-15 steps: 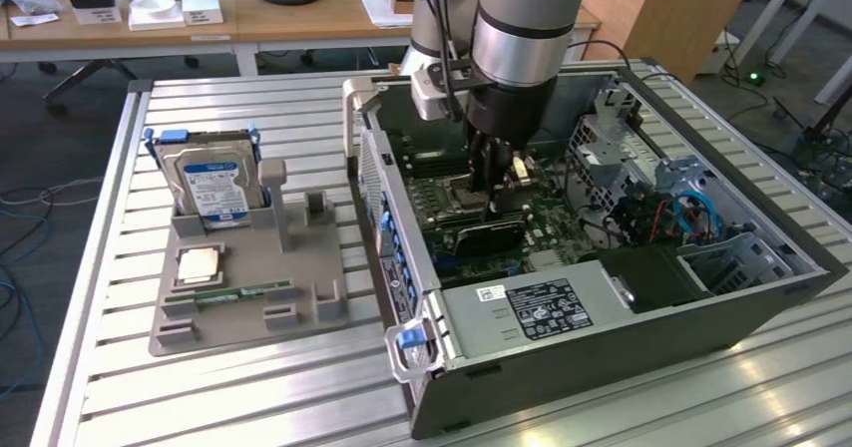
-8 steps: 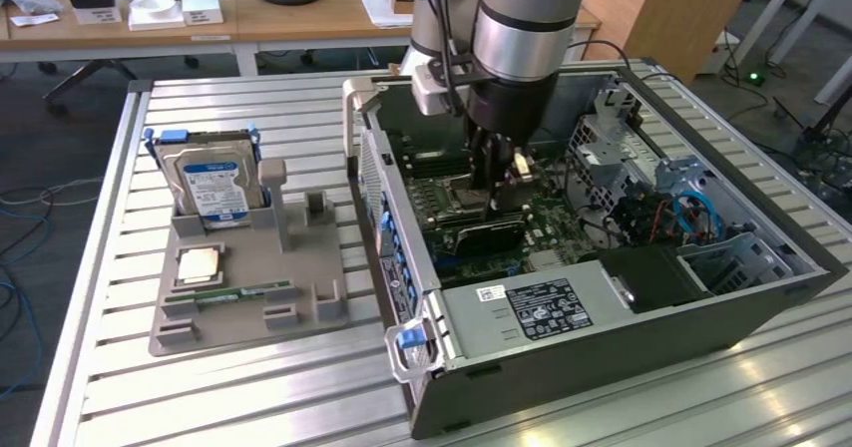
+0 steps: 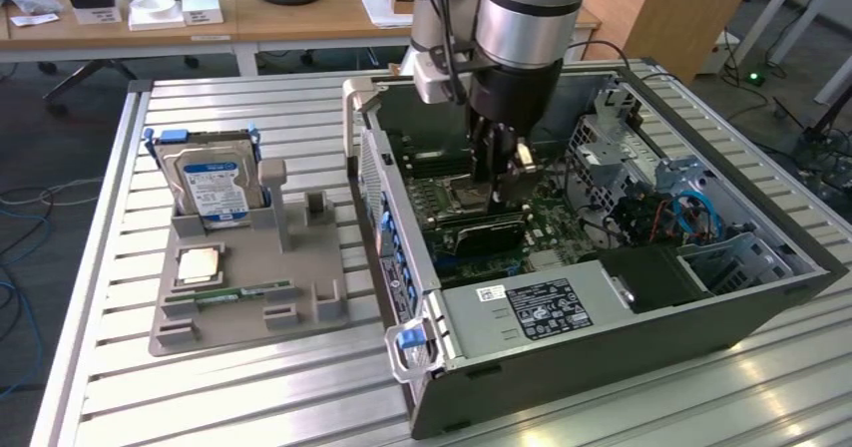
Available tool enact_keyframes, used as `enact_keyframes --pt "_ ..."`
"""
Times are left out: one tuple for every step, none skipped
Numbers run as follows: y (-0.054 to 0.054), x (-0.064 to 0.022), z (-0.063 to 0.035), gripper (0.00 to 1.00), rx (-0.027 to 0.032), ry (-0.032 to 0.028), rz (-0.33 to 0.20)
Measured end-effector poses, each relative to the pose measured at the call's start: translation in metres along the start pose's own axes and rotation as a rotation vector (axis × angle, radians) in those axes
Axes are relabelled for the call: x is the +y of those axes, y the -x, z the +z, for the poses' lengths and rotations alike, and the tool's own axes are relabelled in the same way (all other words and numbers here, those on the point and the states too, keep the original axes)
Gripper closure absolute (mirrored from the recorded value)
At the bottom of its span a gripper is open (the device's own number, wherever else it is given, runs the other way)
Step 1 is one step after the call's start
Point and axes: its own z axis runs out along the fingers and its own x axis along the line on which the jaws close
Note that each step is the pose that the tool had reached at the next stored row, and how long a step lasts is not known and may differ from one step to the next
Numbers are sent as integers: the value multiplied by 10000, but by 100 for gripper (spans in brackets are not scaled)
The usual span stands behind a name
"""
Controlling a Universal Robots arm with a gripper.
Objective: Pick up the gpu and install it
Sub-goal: 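Insert the gpu into the slot, then press down on the gpu until it lock into place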
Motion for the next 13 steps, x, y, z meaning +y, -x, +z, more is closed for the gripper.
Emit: enact_keyframes --pt "0 -1 -10 49 -1 2 0" --pt "0 -1 -20 49 0 3 0" --pt "0 -2 -25 49 0 3 -1" --pt "1 -2 -25 49 -2 3 0" --pt "0 -2 -25 49 -2 3 0" --pt "0 -2 -26 49 1 5 0" --pt "0 -2 -26 49 0 4 0" --pt "0 -2 -26 49 0 4 0" --pt "0 -2 -26 49 0 4 0" --pt "0 -2 -26 49 0 4 0" --pt "0 -2 -26 49 0 4 0" --pt "0 -2 -26 49 0 4 0" --pt "0 -2 -26 49 0 4 0"
